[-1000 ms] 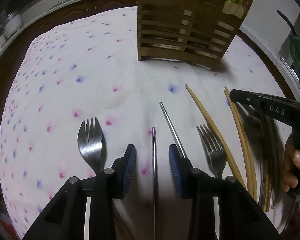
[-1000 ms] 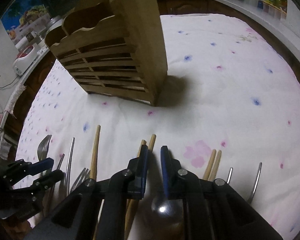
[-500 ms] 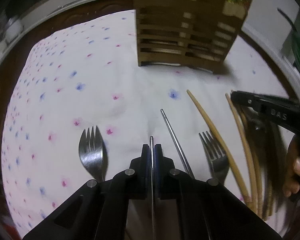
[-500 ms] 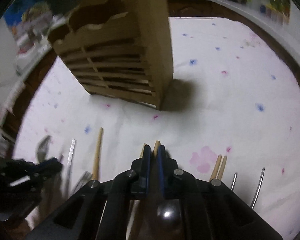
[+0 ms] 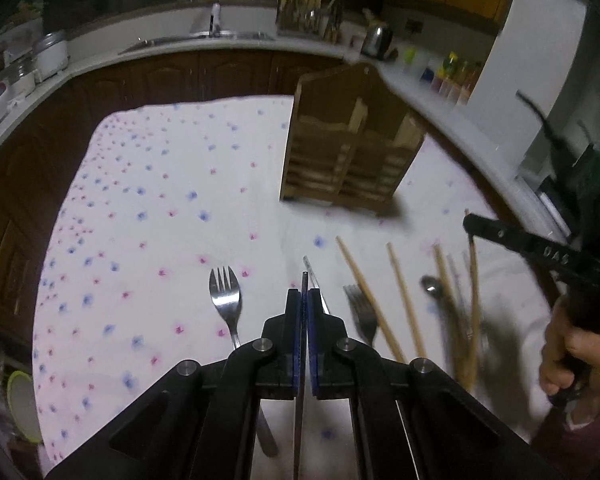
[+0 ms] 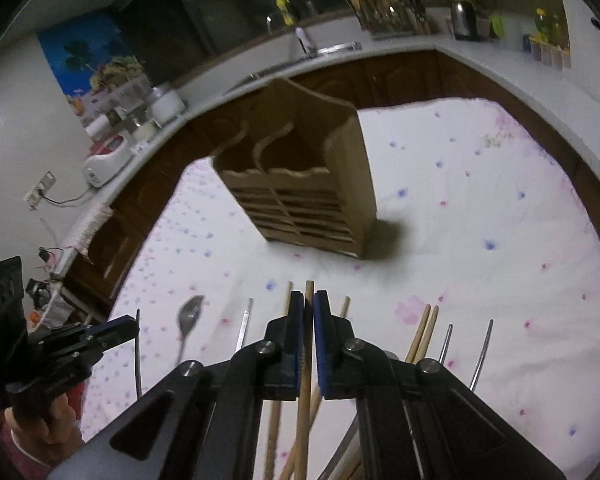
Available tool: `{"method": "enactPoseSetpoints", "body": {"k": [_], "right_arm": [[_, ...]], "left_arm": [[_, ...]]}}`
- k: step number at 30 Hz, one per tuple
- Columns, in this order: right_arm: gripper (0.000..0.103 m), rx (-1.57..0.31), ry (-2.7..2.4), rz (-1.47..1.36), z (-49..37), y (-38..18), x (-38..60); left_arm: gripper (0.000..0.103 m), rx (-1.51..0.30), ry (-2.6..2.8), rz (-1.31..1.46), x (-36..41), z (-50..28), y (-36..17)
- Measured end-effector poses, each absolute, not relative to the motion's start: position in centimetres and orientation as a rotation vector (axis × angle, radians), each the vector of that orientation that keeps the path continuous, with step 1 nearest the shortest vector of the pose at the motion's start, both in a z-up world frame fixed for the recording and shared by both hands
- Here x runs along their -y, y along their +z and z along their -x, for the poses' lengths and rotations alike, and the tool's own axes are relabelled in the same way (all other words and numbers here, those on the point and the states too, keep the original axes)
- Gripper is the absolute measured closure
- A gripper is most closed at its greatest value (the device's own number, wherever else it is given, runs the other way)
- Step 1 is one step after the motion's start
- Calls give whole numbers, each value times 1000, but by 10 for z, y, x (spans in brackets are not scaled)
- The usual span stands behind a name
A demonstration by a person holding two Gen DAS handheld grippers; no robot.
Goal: Organize utensils
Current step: 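Grasp a wooden chopstick with the right tool while the left tool grasps a thin metal chopstick, then lift both held chopsticks and lower them into the wooden utensil holder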
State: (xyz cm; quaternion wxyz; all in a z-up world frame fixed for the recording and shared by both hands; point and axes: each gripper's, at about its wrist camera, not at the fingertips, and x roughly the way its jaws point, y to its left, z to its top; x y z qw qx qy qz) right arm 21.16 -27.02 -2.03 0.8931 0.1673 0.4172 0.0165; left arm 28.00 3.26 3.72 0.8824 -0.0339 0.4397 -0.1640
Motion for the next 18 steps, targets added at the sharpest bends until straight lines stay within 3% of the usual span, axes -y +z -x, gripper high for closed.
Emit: {"method": "enactPoseSetpoints", "body": {"k": [10,18], "right_arm": [[98,-750,60,-314,-183,26,256],[98,-708,53,-290,-176,39,255]], "left_arm": [[103,-754,-362,113,-60,-214,90],[103,-763,-358,85,-60,-214,84]]}}
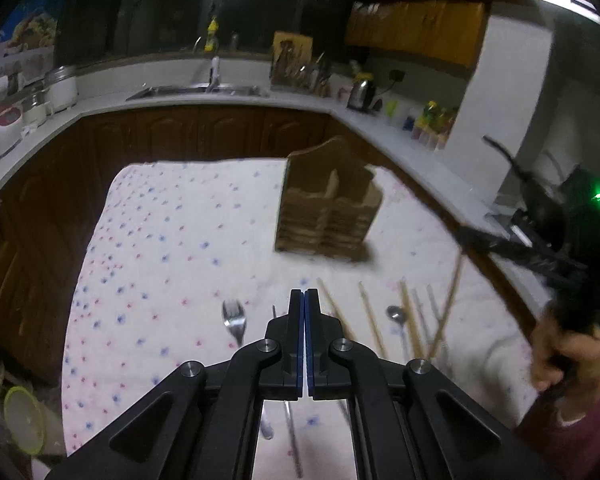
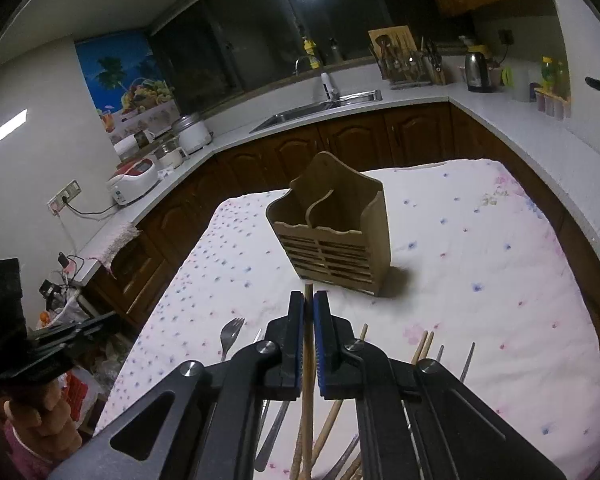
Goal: Organize utensils
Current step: 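Lift both held chopsticks and lower them into the wooden utensil holder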
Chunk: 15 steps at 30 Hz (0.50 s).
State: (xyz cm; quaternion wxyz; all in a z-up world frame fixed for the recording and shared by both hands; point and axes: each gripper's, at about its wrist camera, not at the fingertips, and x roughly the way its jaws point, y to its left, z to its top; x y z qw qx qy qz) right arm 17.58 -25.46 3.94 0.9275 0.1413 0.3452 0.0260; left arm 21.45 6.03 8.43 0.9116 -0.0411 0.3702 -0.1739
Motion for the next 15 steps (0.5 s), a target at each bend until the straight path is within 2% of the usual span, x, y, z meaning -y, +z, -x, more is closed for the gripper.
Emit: {"method": "enactPoseSetpoints", "body": {"k": [2,4,7,15], "right_arm": [[98,-707,58,-301,-176,39,256],[98,-705,62,-303,-173,41,256],[98,-703,65,-316,-172,41,258],[98,-710,77,-348,-176,33,271]], "left_arm": [[103,-821,-368,91,-56,-229,71],[98,-873,-378,94,-50,-242,54],[76,-943,-368,69,-35,-266,22],[75,-1095,-317,-21,-2,-328,-44]]}}
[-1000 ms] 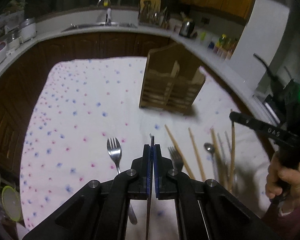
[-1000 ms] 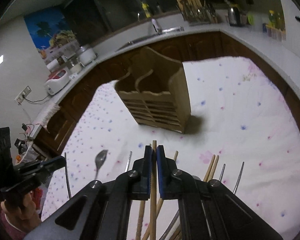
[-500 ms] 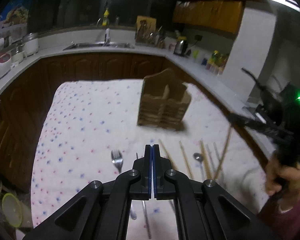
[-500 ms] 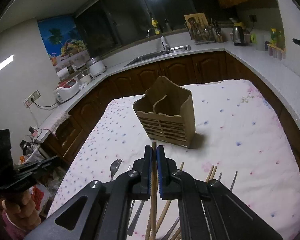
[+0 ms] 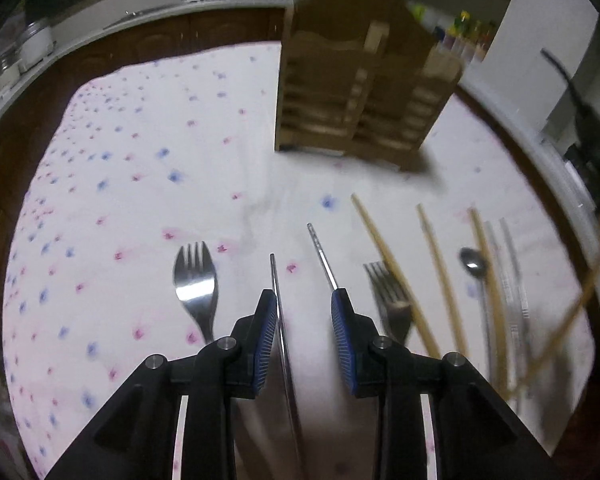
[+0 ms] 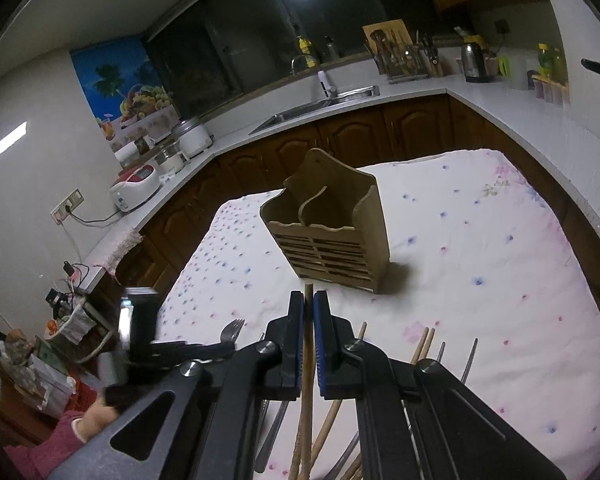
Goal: Organize utensils
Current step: 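Lift both held chopsticks and lower them into the wooden utensil holder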
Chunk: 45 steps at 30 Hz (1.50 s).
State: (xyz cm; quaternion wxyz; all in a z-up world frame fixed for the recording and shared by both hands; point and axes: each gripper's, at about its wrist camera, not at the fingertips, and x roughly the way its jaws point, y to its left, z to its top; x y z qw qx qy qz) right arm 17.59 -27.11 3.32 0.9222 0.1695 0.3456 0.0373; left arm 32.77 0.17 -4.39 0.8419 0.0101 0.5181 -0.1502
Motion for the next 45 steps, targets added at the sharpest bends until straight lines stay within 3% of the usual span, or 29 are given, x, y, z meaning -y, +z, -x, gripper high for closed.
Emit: {"method": "enactPoseSetpoints", "body": {"k": [6,8,10,30,45], "right_arm": [[98,-710,93,-361,-180,28,275],[98,-710,96,-366,-181,27,275],[98,-709,99,-370,-181,26,276],[98,-624,111,-307,-174,62,262],[98,-499,59,-283,-195,106,280]], "left_arm": [[85,-1119,-271,-91,13,-361,-74],[99,-1109,-259,-120,16,-365,-75],[100,-1109,-266,-109,16,-366,-76],[101,-742,-334,194,-61,-267,65],[101,-572,-328,244,-80,-266,113]]}}
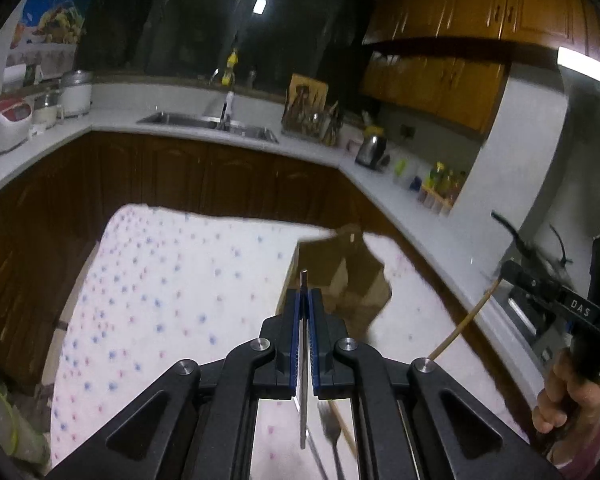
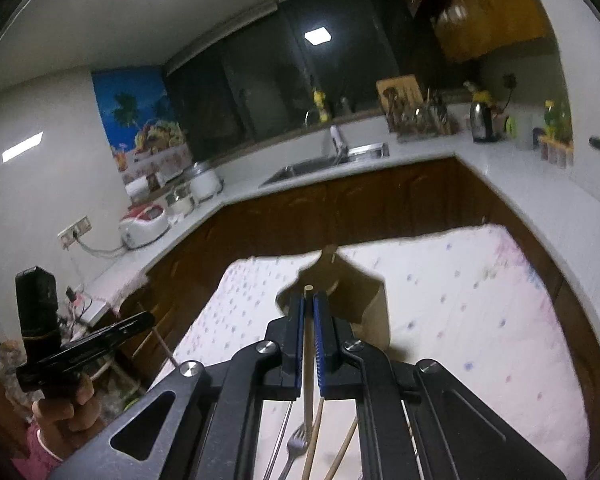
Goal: Organize utensils
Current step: 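Lift both held chopsticks and lower them into the wooden utensil holder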
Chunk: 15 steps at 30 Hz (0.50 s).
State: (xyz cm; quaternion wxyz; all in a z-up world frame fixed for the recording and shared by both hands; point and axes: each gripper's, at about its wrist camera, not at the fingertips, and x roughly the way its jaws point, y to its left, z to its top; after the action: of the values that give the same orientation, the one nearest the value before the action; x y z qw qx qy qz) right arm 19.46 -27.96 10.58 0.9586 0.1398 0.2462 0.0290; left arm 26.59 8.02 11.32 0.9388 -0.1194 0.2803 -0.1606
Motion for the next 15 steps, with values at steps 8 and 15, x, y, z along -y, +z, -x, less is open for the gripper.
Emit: {"method": "enactPoseSetpoints", "body": {"k": [8,15], "right_arm": [[98,-370,0,-297,-229,147,307],[98,-326,-55,-303,-275,153,331]], "left_arm": [[101,-445,-327,281,-80,-309,141],[101,-353,-320,321,-69,-360,139]]}}
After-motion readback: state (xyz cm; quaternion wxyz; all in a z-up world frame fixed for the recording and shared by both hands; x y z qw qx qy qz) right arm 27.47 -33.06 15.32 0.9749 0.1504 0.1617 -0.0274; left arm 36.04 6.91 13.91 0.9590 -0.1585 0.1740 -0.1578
